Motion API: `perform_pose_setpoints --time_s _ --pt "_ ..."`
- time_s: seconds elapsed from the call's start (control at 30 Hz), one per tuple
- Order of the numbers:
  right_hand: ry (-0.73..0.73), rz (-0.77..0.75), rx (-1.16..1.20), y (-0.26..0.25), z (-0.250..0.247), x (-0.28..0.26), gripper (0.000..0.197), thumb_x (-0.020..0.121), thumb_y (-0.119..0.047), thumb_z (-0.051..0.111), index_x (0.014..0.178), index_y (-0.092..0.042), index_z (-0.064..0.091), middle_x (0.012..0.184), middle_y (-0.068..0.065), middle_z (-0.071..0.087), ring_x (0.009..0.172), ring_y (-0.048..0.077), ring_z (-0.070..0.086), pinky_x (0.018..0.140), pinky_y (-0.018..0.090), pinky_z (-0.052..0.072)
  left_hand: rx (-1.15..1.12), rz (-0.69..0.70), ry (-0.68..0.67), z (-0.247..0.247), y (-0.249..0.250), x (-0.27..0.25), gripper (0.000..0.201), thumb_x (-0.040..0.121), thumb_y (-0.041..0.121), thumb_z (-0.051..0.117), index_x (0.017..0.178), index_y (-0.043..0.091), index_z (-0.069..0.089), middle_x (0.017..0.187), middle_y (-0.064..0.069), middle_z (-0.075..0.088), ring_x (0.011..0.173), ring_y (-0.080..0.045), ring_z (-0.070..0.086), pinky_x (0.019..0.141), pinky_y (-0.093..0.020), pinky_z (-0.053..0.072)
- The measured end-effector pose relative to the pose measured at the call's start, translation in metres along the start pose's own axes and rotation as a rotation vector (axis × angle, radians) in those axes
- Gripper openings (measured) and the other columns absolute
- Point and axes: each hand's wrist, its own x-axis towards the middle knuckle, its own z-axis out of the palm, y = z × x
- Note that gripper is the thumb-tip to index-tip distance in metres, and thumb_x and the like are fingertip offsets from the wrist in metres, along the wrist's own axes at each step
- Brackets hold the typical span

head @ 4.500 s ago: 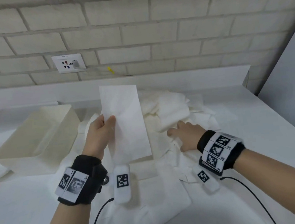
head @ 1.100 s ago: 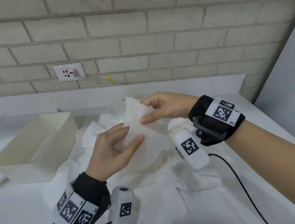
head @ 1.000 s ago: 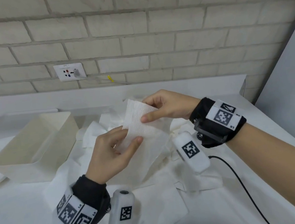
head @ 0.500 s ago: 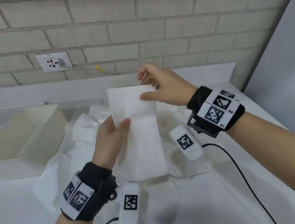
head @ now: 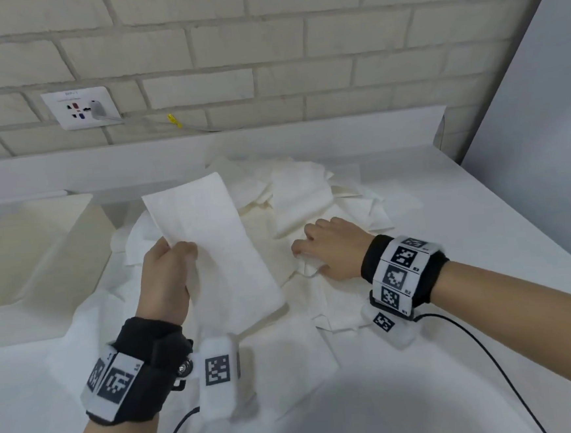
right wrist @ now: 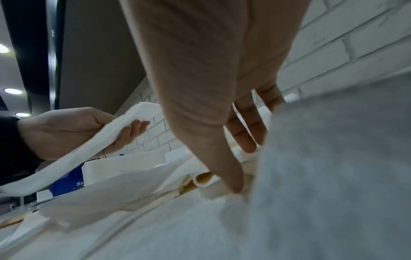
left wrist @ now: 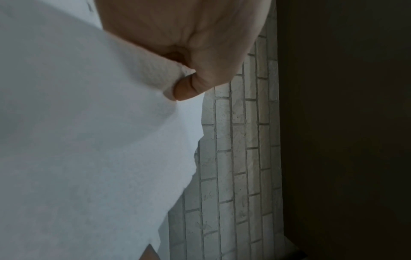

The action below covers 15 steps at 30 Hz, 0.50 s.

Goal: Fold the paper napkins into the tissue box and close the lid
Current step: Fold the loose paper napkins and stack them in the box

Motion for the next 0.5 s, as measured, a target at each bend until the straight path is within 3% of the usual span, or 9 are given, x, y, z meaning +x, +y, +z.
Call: perform_pose_setpoints --time_s 0.1,0.2,0.3,0.37,0.43,0.5 --pt "0.036 -0.002 -0.038 -0.001 -0.004 0.004 0.040 0.090 -0.020 0.046 0.129 -0.014 0.040 0.119 0.007 0.051 0.110 0.025 0.045 0.080 0.030 0.027 0.007 0.003 0.008 -0.001 0.000 0.000 0.025 0.089 -0.007 0.041 0.077 0.010 0.055 0.076 -0.001 0.060 0.068 -0.017 0.056 0.062 -0.026 0.042" --pt "0.089 -0.004 -0.079 0.001 -0.013 0.003 0.028 0.093 -0.021 0.040 0.116 -0.010 0.051 0.107 0.005 0.061 0.103 0.024 0.052 0.083 0.030 0.028 0.005 0.032 0.014 -0.002 0.000 0.000 0.025 0.090 -0.007 0.041 0.083 0.011 0.057 0.081 -0.002 0.062 0.073 -0.019 0.058 0.063 -0.027 0.043" --pt "0.181 0.023 -0.121 0.007 -0.021 0.005 0.023 0.090 -0.007 0.041 0.102 -0.014 0.059 0.092 0.000 0.064 0.090 0.022 0.056 0.074 0.027 0.024 0.018 0.108 0.037 -0.004 -0.001 0.002 0.038 0.090 -0.008 0.041 0.119 0.015 0.052 0.097 -0.002 0.063 0.081 -0.016 0.060 0.066 -0.026 0.044" --pt "0.301 0.039 -0.115 0.011 -0.023 0.006 0.015 0.078 -0.004 0.061 0.085 -0.017 0.065 0.073 -0.003 0.064 0.074 0.019 0.058 0.066 0.027 0.031 0.023 0.173 0.068 -0.004 -0.001 0.002 0.062 0.090 -0.009 0.041 0.137 0.031 0.033 0.098 -0.002 0.063 0.080 -0.014 0.059 0.066 -0.026 0.045" --pt "0.519 -0.007 -0.003 0.016 -0.022 0.006 0.021 0.058 -0.003 0.080 0.064 -0.017 0.066 0.054 -0.005 0.058 0.053 0.018 0.057 0.054 0.022 0.038 0.018 0.232 0.066 -0.004 0.001 0.001 0.077 0.089 -0.011 0.041 0.133 0.050 0.024 0.109 -0.005 0.063 0.086 -0.017 0.058 0.074 -0.027 0.048" --pt "0.621 -0.045 0.135 0.017 -0.023 0.005 0.015 0.063 -0.002 0.076 0.064 -0.014 0.065 0.053 -0.003 0.059 0.050 0.021 0.058 0.053 0.024 0.043 0.030 0.288 0.051 -0.005 0.002 0.003 0.082 0.088 -0.011 0.040 0.125 0.061 0.026 0.126 -0.004 0.058 0.096 -0.019 0.057 0.081 -0.029 0.047"
